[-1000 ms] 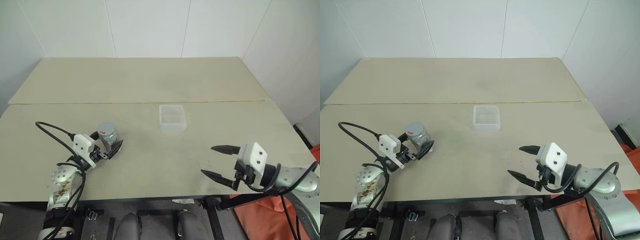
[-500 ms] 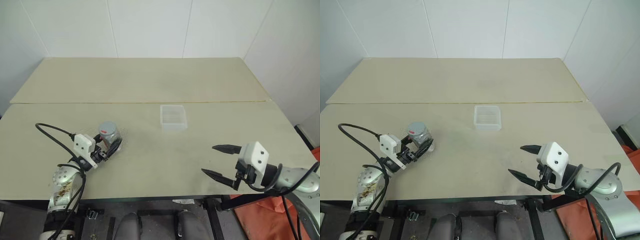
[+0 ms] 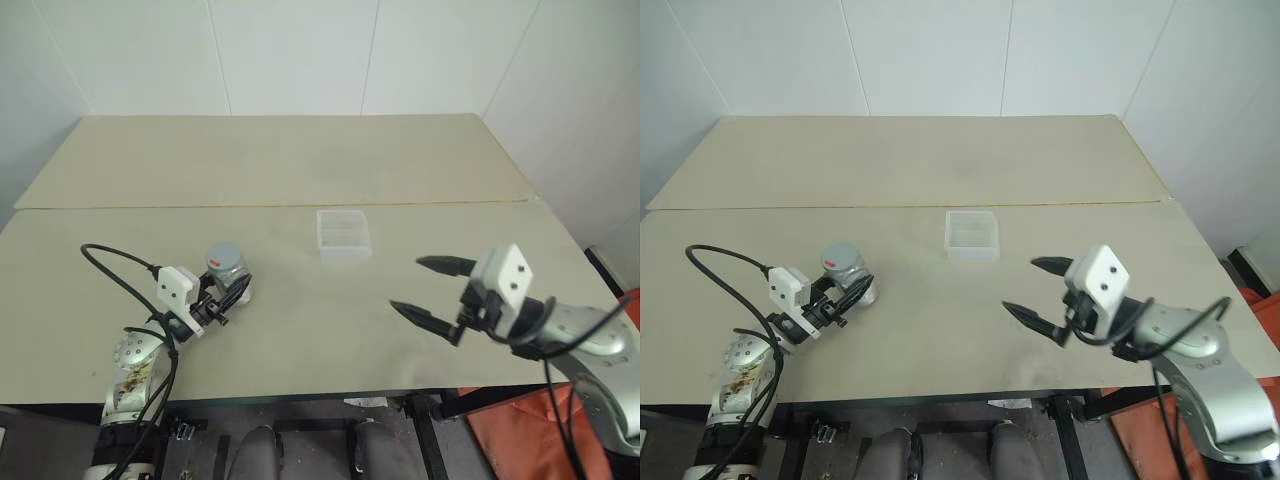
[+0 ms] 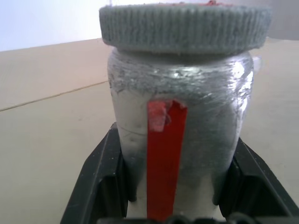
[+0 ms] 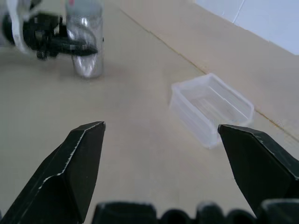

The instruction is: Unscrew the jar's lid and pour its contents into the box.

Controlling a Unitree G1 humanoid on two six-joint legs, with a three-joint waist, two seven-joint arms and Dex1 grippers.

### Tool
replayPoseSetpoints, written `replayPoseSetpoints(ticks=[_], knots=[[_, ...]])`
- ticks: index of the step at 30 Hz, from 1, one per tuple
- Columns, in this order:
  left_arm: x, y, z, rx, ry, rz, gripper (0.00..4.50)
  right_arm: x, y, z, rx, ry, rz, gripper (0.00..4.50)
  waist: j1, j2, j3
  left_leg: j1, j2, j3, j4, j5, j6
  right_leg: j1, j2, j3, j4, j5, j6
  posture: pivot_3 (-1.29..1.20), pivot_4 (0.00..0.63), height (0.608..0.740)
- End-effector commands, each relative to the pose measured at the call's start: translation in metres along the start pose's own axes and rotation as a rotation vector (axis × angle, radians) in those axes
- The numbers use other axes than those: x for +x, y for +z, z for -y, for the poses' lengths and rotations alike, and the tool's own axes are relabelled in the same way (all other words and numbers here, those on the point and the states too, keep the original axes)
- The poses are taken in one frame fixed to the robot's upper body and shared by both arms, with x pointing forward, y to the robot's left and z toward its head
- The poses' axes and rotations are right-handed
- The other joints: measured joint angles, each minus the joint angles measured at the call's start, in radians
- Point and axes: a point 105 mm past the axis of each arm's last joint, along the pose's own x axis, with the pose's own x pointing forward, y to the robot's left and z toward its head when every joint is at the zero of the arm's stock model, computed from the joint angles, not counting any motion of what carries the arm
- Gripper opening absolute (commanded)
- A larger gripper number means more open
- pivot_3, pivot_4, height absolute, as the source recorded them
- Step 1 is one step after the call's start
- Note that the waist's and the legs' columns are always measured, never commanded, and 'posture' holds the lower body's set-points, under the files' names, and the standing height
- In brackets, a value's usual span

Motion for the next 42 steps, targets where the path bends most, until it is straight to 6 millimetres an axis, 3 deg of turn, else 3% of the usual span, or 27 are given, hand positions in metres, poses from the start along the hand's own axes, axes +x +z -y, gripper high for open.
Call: replayPoseSetpoints(ticks=[1, 5, 14, 27, 42], knots=[[0.007, 0.021, 0.008, 0.036, -0.067, 0.043, 1.97, 0.021, 0.021, -0.017, 0.048, 0.040, 0.110, 4.50, 0.001, 0.000, 0.000, 0.000, 0.001, -0.001, 0.000, 0.000, 0.000, 0.000, 0.001, 0.000, 0.000, 0.000, 0.000, 0.00, 0.150, 0.740], [0.021, 0.029, 0.027, 0.042, -0.159, 0.065, 1.97, 0.059, 0.023, -0.027, 0.044, 0.062, 0.140, 4.50, 0.001, 0.000, 0.000, -0.001, 0.000, 0.000, 0.000, 0.000, 0.000, -0.001, 0.000, 0.000, 0.000, 0.000, 0.000, 0.00, 0.150, 0.740], [0.036, 0.030, 0.046, 0.044, -0.235, 0.084, 1.97, 0.098, 0.035, -0.037, -0.005, 0.096, 0.223, 4.50, 0.003, 0.000, 0.000, -0.004, 0.000, -0.001, 0.000, 0.000, 0.000, -0.002, 0.000, -0.001, -0.001, 0.004, -0.006, 0.00, 0.150, 0.740], [0.044, 0.027, 0.065, 0.050, -0.264, 0.117, 1.97, 0.118, 0.037, -0.047, -0.006, 0.137, 0.248, 4.50, 0.002, 0.000, 0.000, -0.004, 0.000, -0.001, 0.001, 0.000, 0.000, -0.002, 0.000, -0.002, -0.001, 0.004, -0.007, 0.00, 0.150, 0.740], [0.046, 0.027, 0.062, 0.043, -0.257, 0.134, 1.97, 0.125, 0.031, -0.043, 0.004, 0.142, 0.236, 4.50, 0.002, 0.000, 0.000, -0.005, 0.000, -0.002, 0.000, 0.000, 0.000, -0.003, 0.000, -0.002, -0.001, 0.004, -0.007, 0.00, 0.150, 0.740]])
